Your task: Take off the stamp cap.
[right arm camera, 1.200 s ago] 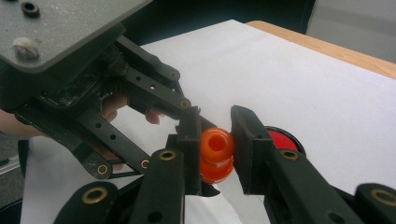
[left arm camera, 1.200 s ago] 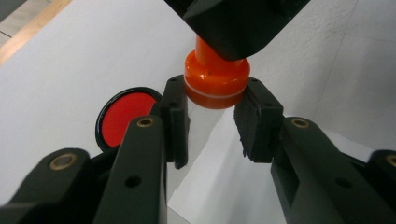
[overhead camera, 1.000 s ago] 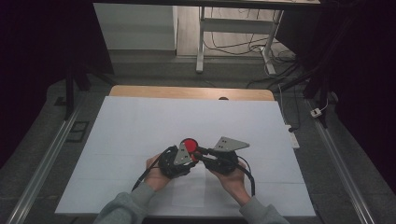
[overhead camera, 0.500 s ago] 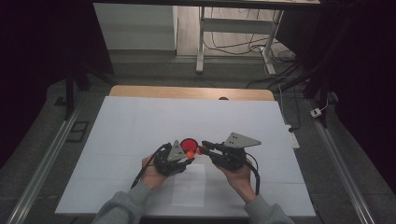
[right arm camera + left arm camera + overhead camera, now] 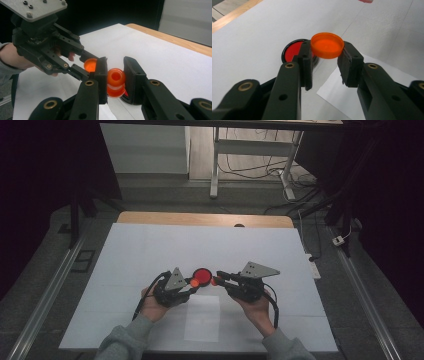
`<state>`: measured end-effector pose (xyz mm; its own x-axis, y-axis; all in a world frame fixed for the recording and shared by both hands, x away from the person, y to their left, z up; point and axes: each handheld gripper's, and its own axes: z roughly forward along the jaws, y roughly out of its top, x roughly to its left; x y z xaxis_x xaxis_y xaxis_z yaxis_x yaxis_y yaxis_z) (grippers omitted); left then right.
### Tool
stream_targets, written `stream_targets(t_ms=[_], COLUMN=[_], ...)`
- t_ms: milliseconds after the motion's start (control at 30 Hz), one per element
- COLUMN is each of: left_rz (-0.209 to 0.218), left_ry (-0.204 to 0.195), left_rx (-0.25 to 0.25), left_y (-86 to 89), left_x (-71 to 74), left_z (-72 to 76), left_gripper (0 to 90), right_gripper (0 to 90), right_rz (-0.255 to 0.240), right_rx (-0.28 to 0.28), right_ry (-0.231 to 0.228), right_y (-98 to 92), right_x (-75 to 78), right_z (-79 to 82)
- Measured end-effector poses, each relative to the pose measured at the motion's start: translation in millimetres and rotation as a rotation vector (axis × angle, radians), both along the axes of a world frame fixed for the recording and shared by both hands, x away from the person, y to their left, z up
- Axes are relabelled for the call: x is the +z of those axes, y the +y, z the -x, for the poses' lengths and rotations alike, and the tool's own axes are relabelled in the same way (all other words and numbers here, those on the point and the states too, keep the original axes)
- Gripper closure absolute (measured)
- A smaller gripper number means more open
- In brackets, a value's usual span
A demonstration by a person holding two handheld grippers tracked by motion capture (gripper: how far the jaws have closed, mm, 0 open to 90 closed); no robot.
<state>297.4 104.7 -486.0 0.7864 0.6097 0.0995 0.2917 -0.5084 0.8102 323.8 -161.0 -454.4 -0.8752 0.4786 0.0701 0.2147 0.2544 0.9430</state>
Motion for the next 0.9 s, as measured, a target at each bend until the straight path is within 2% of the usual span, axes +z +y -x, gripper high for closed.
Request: stream_targets(t_ms=[467, 900], left_rz=[0.044, 0.082], left_ry=[-0.005, 0.019], left_rx=[0.042, 0.116], left_y=[31.0, 74.3], left_x=[7.7, 1.8], left_z=[7.8, 28.9], left_gripper=[65.1, 65.1], right_gripper=[73.0, 73.0], right_rz=[-0.012, -0.007], right_rx=[-0.018, -0.033], right_ry=[0.008, 0.002], right_y=[-6.3, -10.6], right_x=[-0.7, -2.1], right_z=[-3.7, -6.6])
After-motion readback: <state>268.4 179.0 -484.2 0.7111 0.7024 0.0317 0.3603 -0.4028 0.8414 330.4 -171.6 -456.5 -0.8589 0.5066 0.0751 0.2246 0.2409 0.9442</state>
